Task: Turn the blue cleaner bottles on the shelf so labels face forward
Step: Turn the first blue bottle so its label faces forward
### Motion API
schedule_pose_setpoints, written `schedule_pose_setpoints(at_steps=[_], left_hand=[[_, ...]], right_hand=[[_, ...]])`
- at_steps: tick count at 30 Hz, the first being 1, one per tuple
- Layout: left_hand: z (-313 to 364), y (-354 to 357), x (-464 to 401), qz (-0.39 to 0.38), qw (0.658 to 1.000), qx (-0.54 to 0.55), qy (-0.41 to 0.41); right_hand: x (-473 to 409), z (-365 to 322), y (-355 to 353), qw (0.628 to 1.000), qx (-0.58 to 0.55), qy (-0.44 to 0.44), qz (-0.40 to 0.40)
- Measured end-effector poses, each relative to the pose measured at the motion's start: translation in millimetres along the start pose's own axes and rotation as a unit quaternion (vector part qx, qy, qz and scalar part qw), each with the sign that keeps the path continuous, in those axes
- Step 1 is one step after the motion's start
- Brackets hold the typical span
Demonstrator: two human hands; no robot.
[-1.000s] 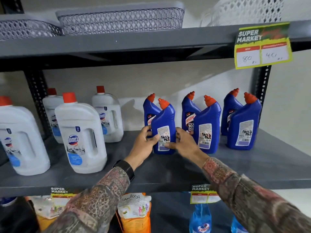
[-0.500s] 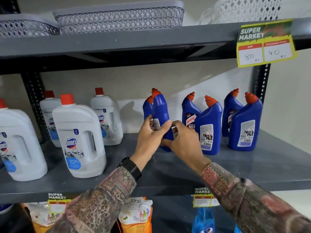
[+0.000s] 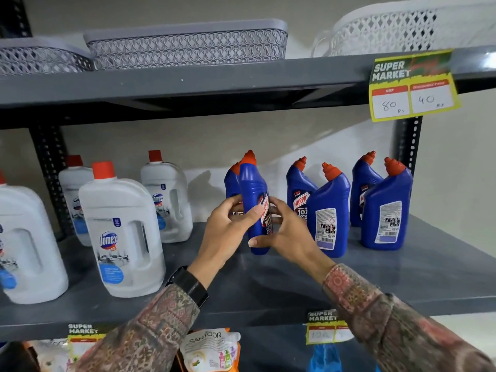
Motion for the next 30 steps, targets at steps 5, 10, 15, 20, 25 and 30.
schedule_pose_setpoints(at_steps=[5, 10, 15, 20, 25, 30], left_hand=[[-4.7, -9.6, -1.6, 0.020, 0.999, -0.029, 0.015], [-10.4, -10.8, -3.5, -0.019, 1.000, 0.006, -0.006], [-28.5, -13.6, -0.2, -0.037, 0.998, -0.039, -0.021], [-51.5, -11.0, 2.9, -0.043, 0.996, -0.067, -0.037], [-65.6, -13.5, 2.7, -0.048, 0.995, -0.075, -0.048], [-55.6, -21.1, 8.4, -0.018, 0.995, -0.083, -0.047]], right_hand=[[-3.1, 6.5, -8.1, 1.000, -0.023, 0.017, 0.001], [-15.6, 8.7, -12.5, 0.997, -0.054, 0.056, -0.027], [-11.1, 15.0, -10.9, 0.996, 0.007, 0.070, 0.057], [-3.4, 25.3, 0.0, 0.994, 0.050, 0.074, 0.062], [-2.1, 26.5, 4.6, 0.992, 0.075, 0.079, 0.066], [17.0, 18.6, -4.8, 0.993, 0.072, 0.062, 0.073]])
Point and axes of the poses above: each hand's wrist, its own x-axis away from the middle knuckle, its own y-axis out of the palm, z = x × y, the point moved 6 cm from there along -x, towards the middle knuckle, and after that the axes turned 1 degree about -x, right-handed, at the moved point
